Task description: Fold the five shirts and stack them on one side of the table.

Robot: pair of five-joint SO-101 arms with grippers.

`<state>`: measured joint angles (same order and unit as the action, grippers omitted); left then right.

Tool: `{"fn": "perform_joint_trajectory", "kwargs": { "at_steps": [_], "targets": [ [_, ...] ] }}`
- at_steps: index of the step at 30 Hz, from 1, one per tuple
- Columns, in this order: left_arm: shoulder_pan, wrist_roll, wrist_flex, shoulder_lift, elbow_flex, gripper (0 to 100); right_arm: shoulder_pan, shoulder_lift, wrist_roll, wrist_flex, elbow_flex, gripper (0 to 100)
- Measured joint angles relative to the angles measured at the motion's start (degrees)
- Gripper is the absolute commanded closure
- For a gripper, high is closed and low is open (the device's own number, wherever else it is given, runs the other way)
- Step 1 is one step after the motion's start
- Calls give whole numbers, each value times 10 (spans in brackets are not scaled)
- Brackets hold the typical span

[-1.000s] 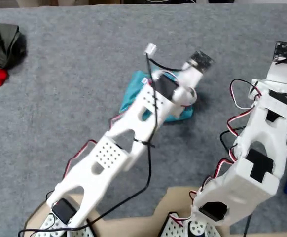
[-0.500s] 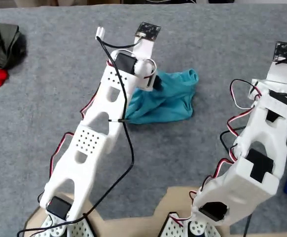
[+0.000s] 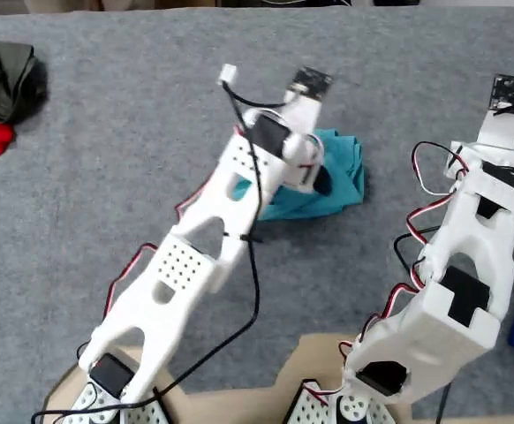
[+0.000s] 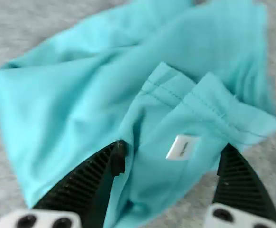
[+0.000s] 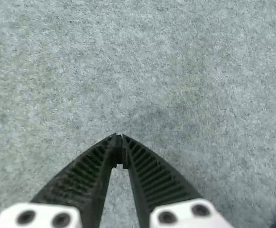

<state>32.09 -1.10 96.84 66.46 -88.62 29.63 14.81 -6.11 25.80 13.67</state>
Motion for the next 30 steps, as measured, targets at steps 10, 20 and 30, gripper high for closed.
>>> {"fn": "perform_joint_trajectory", "kwargs": {
  "at_steps": [10, 20, 30],
  "targets": [
    [37, 0, 33, 0, 42, 681, 0, 0, 0, 0, 0, 990],
    [37, 0, 33, -6, 89, 678, 0, 0, 0, 0, 0, 990],
    [36, 31, 33, -160, 89, 681, 0, 0, 0, 0, 0, 990]
  ]
}}
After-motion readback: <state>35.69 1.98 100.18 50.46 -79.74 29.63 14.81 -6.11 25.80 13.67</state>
